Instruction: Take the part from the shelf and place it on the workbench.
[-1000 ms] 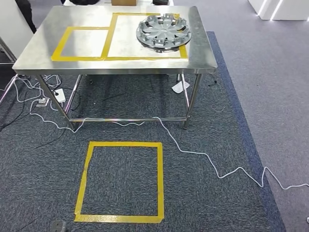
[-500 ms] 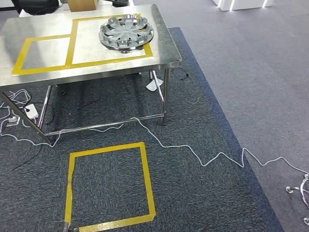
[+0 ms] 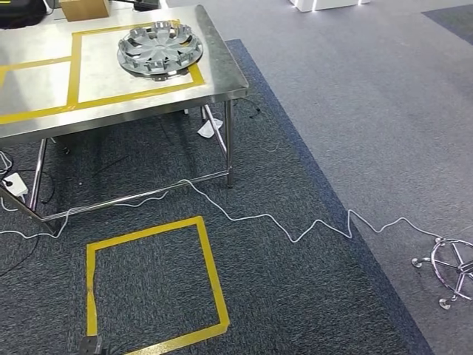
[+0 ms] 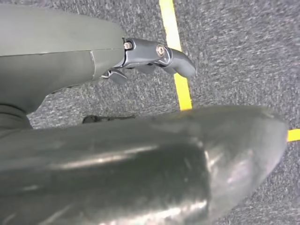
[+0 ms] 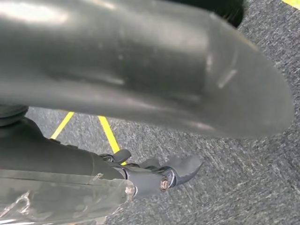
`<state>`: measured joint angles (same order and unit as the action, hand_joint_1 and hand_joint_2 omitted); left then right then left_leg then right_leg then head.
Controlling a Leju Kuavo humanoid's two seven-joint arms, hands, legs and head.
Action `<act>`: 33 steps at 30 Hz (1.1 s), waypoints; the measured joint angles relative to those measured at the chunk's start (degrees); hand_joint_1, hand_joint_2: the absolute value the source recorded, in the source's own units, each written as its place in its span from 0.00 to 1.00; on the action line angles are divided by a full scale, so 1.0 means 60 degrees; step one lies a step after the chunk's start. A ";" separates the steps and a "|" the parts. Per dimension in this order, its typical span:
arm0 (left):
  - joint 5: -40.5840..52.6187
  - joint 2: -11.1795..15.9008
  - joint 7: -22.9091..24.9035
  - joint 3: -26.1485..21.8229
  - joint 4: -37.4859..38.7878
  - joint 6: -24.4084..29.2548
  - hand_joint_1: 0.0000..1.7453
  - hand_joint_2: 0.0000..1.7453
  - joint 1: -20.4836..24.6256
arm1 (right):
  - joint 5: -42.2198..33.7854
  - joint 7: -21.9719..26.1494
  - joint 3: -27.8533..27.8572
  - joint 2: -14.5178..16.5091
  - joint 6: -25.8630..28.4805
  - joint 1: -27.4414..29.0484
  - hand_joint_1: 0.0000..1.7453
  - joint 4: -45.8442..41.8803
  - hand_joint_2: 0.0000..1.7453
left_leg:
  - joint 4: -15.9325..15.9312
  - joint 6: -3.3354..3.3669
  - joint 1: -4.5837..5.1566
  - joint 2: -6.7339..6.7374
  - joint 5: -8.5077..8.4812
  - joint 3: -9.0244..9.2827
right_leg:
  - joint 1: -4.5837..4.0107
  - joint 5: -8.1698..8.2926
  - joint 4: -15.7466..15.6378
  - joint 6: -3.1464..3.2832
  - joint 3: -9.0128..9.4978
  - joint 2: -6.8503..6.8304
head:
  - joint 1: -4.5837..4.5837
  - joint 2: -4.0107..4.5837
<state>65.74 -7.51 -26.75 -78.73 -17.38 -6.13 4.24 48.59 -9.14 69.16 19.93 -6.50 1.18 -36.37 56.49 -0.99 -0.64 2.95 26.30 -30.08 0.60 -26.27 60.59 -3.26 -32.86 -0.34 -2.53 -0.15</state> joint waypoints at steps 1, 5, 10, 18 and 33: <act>0.0000 0.0004 0.0000 0.0005 0.0000 -0.0002 0.00 0.00 0.0011 | 0.0018 -0.0005 -0.0001 0.0001 -0.0005 -0.0007 0.00 0.0005 0.00 | 0.0008 -0.0064 0.0019 0.0001 -0.0023 -0.0019 | -0.0011 0.0060 -0.0245 0.0054 0.0121 -0.0014 | -0.0002 0.0000; -0.0001 0.0006 0.0000 0.0015 0.0000 -0.0004 0.00 0.00 0.0015 | 0.0078 -0.0006 -0.0001 0.0005 -0.0006 -0.0012 0.00 0.0011 0.00 | 0.0087 -0.0316 -0.0004 -0.0077 0.0055 -0.0147 | -0.0028 0.0222 -0.0300 0.0355 -0.0054 0.0045 | 0.0012 0.0000; -0.0004 -0.0006 0.0000 0.0018 0.0000 -0.0005 0.00 0.00 -0.0001 | 0.0135 -0.0010 -0.0001 0.0012 -0.0013 -0.0032 0.00 0.0014 0.00 | 0.2427 -0.0381 0.0005 -0.0372 0.1648 -0.1010 | -0.0053 0.0604 -0.0329 0.0552 -0.0529 0.0119 | 0.0093 0.0000; -0.0017 -0.0005 -0.0018 0.0036 0.0000 -0.0012 0.00 0.00 0.0082 | 0.0251 -0.0006 0.0003 0.0015 -0.0023 -0.0038 0.00 0.0015 0.00 | -0.0175 -0.0056 0.0092 -0.0506 0.0642 0.0682 | -0.0081 0.1394 -0.0429 0.0259 -0.1064 0.0302 | 0.0062 0.0000; -0.0028 -0.0006 -0.0024 0.0037 -0.0010 -0.0025 0.00 0.00 0.0076 | 0.0548 0.0137 0.0157 0.0009 -0.0182 -0.0122 0.00 0.0039 0.00 | -0.0145 -0.0134 0.0075 -0.0311 -0.0806 -0.0640 | -0.0053 -0.0482 -0.0568 0.0129 0.0880 0.0135 | 0.0029 0.0001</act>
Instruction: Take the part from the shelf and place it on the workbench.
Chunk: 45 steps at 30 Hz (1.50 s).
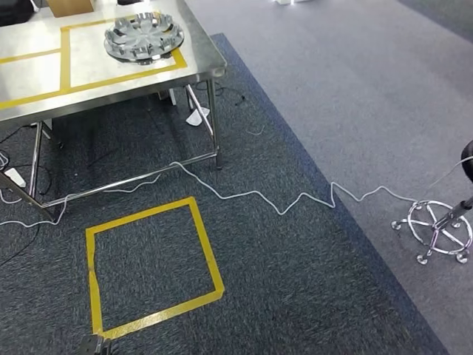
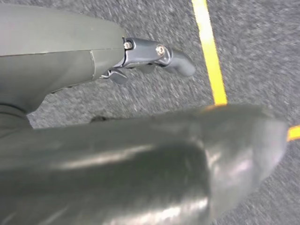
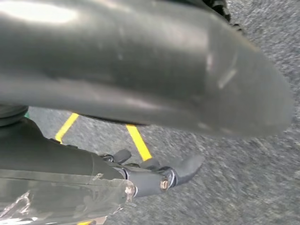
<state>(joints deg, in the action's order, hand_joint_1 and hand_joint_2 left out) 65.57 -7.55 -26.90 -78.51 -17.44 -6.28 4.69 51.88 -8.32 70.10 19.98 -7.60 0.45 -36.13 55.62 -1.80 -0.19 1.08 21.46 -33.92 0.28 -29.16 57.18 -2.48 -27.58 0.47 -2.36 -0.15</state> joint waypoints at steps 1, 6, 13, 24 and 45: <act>-0.0001 0.0000 -0.0001 0.0000 -0.0001 -0.0001 0.00 0.00 -0.0001 | 0.0011 0.0009 0.0021 0.0003 -0.0015 -0.0001 0.00 0.0002 0.00 | -0.0009 -0.0060 -0.0015 -0.0002 -0.0057 -0.0021 | -0.0003 0.0060 0.0027 0.0089 -0.0095 -0.0001 | 0.0011 0.0000; -0.0004 -0.0022 -0.0004 0.0001 -0.0001 -0.0010 0.00 0.00 -0.0086 | 0.0038 0.0106 0.0098 0.0017 -0.0113 -0.0020 0.00 0.0008 0.00 | 0.1758 -0.0224 -0.0051 -0.0083 0.1659 -0.0737 | -0.0011 0.0630 0.0028 0.0412 -0.0737 -0.0002 | 0.0116 -0.0001; -0.0007 -0.0016 -0.0015 0.0002 -0.0003 -0.0014 0.00 0.00 -0.0030 | 0.0055 0.0216 0.0128 0.0022 -0.0238 -0.0023 0.00 0.0025 0.00 | 0.0439 -0.0068 -0.0020 -0.0151 0.1325 0.1194 | -0.0080 0.1418 0.0091 0.0286 -0.1642 0.0032 | 0.0136 -0.0001; 0.0045 0.0030 -0.0048 0.0006 -0.0005 0.0018 0.00 0.00 -0.0093 | 0.0495 0.0290 0.0255 0.0003 -0.0854 0.0034 0.00 0.0107 0.00 | -0.0333 0.0321 -0.0015 -0.0191 0.0829 0.0964 | 0.0018 -0.0180 0.2761 -0.0187 -0.2321 -0.0005 | 0.0111 -0.0001; 0.0066 0.0056 0.0031 0.0057 -0.0015 0.0077 0.00 0.00 0.0012 | 0.2862 0.0137 -0.0803 -0.0106 -0.0769 0.0299 0.00 0.0356 0.00 | -0.0037 -0.0002 0.0030 0.0478 0.0848 0.0827 | -0.0112 0.0428 -0.0009 0.0227 -0.0535 -0.0885 | 0.0234 -0.0001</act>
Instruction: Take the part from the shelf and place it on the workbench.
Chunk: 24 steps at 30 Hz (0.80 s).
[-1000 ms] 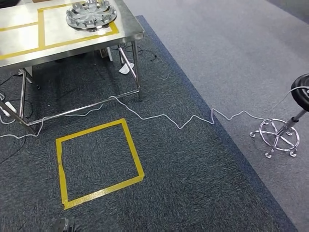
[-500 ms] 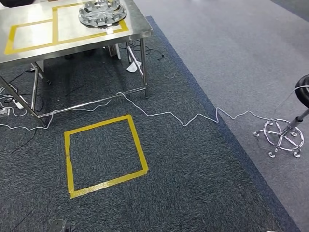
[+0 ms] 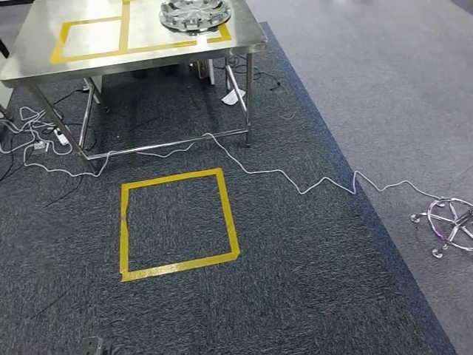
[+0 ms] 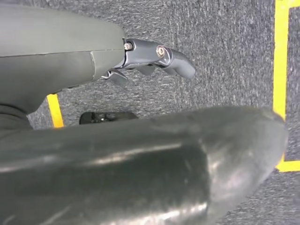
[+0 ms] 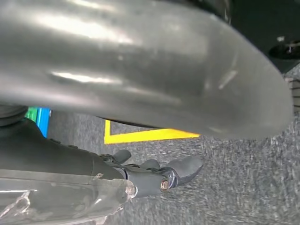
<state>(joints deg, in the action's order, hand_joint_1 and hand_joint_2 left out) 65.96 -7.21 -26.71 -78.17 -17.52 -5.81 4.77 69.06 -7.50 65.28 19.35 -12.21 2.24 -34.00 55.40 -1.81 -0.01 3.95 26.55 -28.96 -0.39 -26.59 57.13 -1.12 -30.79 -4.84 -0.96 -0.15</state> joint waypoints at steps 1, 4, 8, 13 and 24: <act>0.0000 0.0000 0.0000 0.0000 -0.0001 0.0000 0.00 0.00 0.0011 | 0.0001 -0.0001 -0.0015 -0.0003 0.0000 0.0003 0.00 0.0004 0.00 | -0.0064 0.0051 0.0011 -0.0064 0.0012 -0.0024 | -0.0012 -0.0002 0.0015 -0.0046 0.0003 -0.0102 | -0.0004 0.0000; 0.0000 -0.0006 0.0000 -0.0002 -0.0004 0.0000 0.00 0.00 -0.0023 | 0.0005 -0.0005 -0.0078 -0.0021 0.0001 0.0002 0.00 0.0013 0.00 | -0.0094 0.0229 -0.0044 -0.0355 -0.0048 -0.0102 | 0.0026 -0.0259 0.0333 -0.0211 -0.0118 0.0053 | -0.0047 0.0000; -0.0011 -0.0001 0.0000 -0.0002 -0.0011 0.0000 0.00 0.00 -0.0011 | 0.0009 -0.0007 -0.0106 -0.0049 0.0002 0.0041 0.00 0.0038 0.00 | -0.0094 0.0346 -0.0049 -0.0770 -0.0134 -0.0200 | 0.0071 -0.1332 0.2621 -0.0331 -0.1147 0.0737 | -0.0088 0.0000; -0.0010 -0.0015 0.0000 -0.0002 -0.0012 -0.0003 0.00 0.00 -0.0042 | 0.0000 -0.0008 -0.0131 -0.0056 0.0008 0.0052 0.00 0.0058 0.00 | -0.0043 0.0286 -0.0027 -0.1400 -0.0186 -0.0231 | 0.0096 -0.0208 0.0690 -0.0193 -0.0223 0.1229 | -0.0087 0.0000; -0.0217 -0.0242 0.0147 0.0015 -0.0022 0.0148 0.00 0.00 -0.0037 | 0.0908 0.0391 -0.0086 -0.0345 0.0441 -0.0058 0.00 0.0618 0.00 | 0.2616 -0.0183 -0.0067 -0.0809 0.1025 -0.1726 | 0.0123 0.0042 -0.0076 0.0155 0.0010 0.0469 | 0.0072 0.0000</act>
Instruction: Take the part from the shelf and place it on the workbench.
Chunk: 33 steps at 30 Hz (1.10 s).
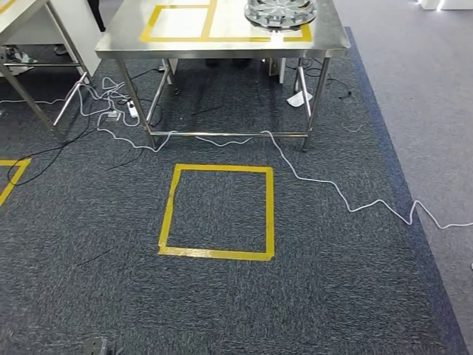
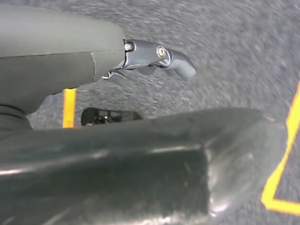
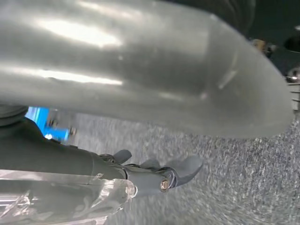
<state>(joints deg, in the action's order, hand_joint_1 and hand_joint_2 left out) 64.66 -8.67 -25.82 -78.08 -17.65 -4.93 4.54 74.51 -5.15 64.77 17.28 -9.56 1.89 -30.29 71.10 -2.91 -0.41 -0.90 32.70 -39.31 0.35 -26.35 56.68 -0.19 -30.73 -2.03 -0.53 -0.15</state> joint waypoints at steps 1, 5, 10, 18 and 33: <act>-0.0071 0.0001 0.0063 -0.0014 -0.0003 -0.0003 0.00 0.00 -0.0020 | 0.0172 0.0026 -0.0014 -0.0017 0.0001 -0.0002 0.00 0.0024 0.00 | -0.0041 -0.0013 -0.0008 0.0030 -0.0142 0.0032 | 0.0001 -0.0003 0.0001 -0.0006 -0.0003 -0.0122 | 0.0003 0.0000; -0.0180 0.0053 -0.0238 -0.0041 -0.0026 -0.0048 0.00 0.00 0.0013 | 0.1647 -0.0039 -0.0411 -0.0089 -0.0104 0.0004 0.00 0.0084 0.00 | -0.2293 0.0029 0.0015 0.0707 -0.1186 0.1231 | -0.0067 -0.0075 0.0042 -0.0146 0.0037 -0.0547 | 0.0031 0.0000; -0.0193 0.0152 -0.0830 -0.0012 -0.0026 -0.0077 0.00 0.00 0.0072 | 0.2419 0.0252 -0.0794 -0.0183 0.0241 -0.0136 0.00 0.0330 0.00 | -0.2632 0.0325 0.0030 0.0451 -0.1230 0.1315 | -0.0074 -0.0306 0.0224 -0.0393 0.0082 -0.0623 | -0.0015 0.0000; -0.0137 0.0110 -0.0777 0.0146 -0.0026 -0.0508 0.00 0.00 0.0066 | 0.2580 -0.0194 -0.1358 -0.0432 0.0346 -0.0175 0.00 0.1092 0.00 | -0.2619 0.0447 -0.0011 -0.0572 -0.1301 0.1299 | -0.0003 -0.0786 0.1995 -0.0444 -0.0801 0.0461 | -0.0062 0.0000; 0.1003 0.0164 0.0171 0.0842 -0.0815 -0.0679 0.00 0.00 -0.0319 | 0.2256 0.0585 -0.1797 -0.0786 0.1826 -0.0491 0.00 0.1825 0.00 | -0.0397 -0.0030 -0.0014 0.0127 -0.0563 0.0101 | 0.0011 -0.0126 0.0154 -0.0040 0.0003 -0.0279 | 0.0044 0.0000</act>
<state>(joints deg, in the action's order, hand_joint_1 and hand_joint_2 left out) 70.68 -7.68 -24.80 -73.03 -22.54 -9.01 2.63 88.04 -1.64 53.99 12.56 1.39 -1.05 -19.34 68.72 -3.09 -0.50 -0.14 29.31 -38.71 0.41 -27.10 57.60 -0.43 -30.71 -3.70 -0.26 -0.15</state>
